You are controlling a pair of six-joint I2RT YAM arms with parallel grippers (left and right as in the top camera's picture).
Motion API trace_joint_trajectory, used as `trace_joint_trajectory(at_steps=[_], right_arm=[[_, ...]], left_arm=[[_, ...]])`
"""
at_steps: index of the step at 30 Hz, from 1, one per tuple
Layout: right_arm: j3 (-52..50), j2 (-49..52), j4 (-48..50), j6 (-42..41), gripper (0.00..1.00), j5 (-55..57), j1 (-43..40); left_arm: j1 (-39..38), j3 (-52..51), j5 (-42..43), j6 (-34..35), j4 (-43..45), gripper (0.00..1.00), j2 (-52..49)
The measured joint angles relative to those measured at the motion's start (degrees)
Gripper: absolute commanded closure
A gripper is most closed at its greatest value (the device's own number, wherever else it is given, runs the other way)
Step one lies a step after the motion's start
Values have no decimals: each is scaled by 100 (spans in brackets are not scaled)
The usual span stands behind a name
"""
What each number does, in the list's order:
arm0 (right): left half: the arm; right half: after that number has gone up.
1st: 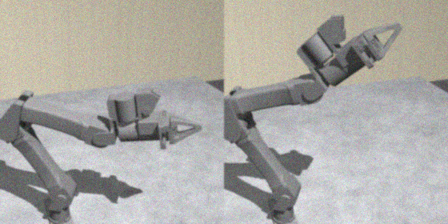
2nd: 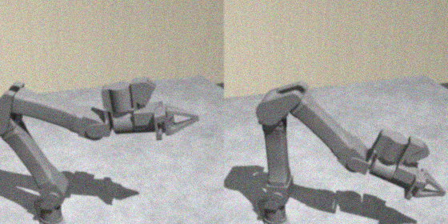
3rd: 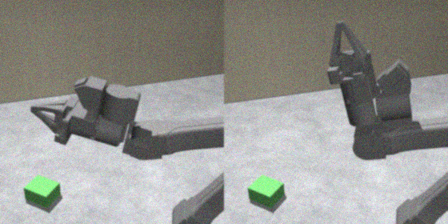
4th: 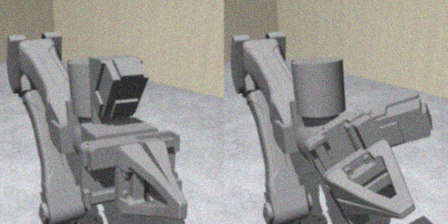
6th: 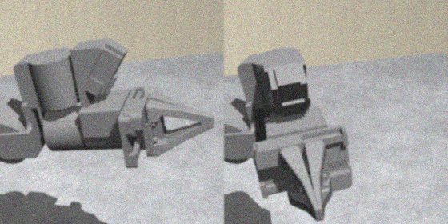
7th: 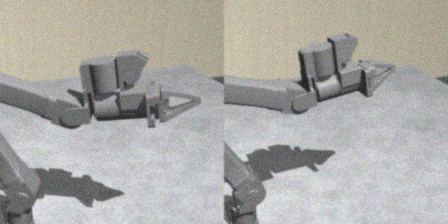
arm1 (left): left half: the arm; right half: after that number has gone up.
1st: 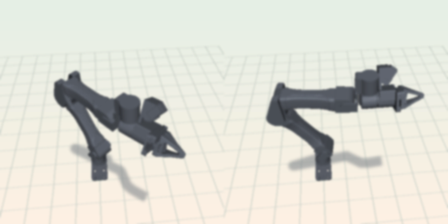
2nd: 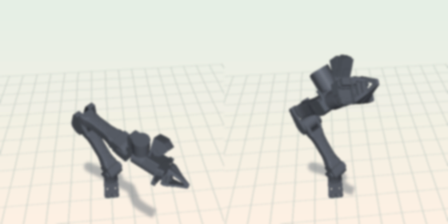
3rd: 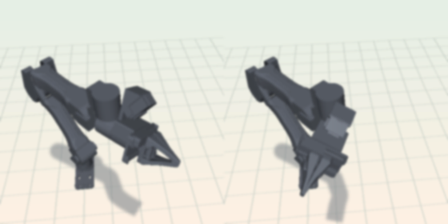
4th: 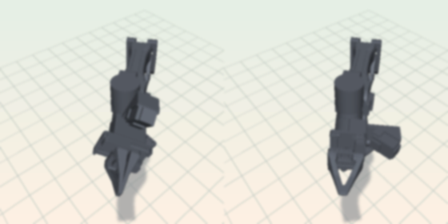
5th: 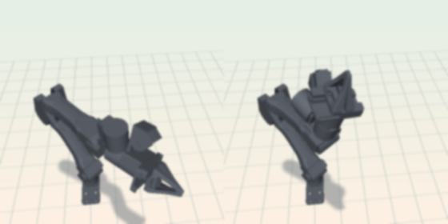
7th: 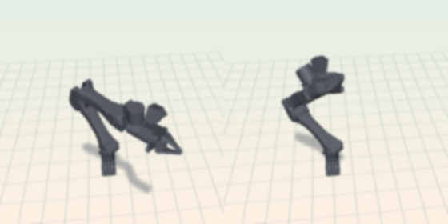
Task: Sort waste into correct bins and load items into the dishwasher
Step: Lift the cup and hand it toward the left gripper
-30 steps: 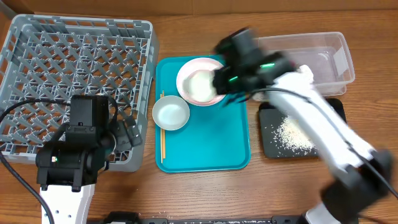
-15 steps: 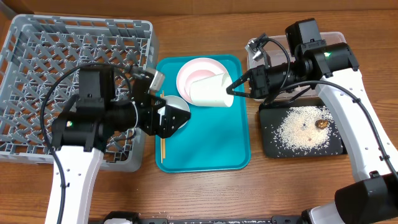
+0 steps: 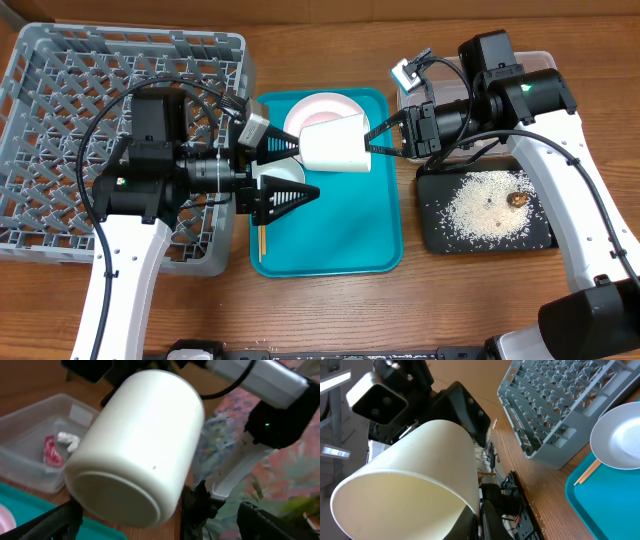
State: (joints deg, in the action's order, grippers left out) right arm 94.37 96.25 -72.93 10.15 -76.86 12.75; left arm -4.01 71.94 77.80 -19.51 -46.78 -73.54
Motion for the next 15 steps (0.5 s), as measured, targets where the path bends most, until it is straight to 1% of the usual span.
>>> trace_joint_trajectory(at_steps=[4,8,13,15], right_arm=[[0,0,-11,24,96,-179,4],[0,0,-15,39,96,-282,13],[0,0,-4,39,96,-306,129],[0,0,-7,39,96,-267,208]], left_arm=[[4,0,339,-22,249,5,-11],[4,0,487,-22,404,4,-22],[2,0,531,-20,597,0,-22],[2,0,470,4,614,0,-22]])
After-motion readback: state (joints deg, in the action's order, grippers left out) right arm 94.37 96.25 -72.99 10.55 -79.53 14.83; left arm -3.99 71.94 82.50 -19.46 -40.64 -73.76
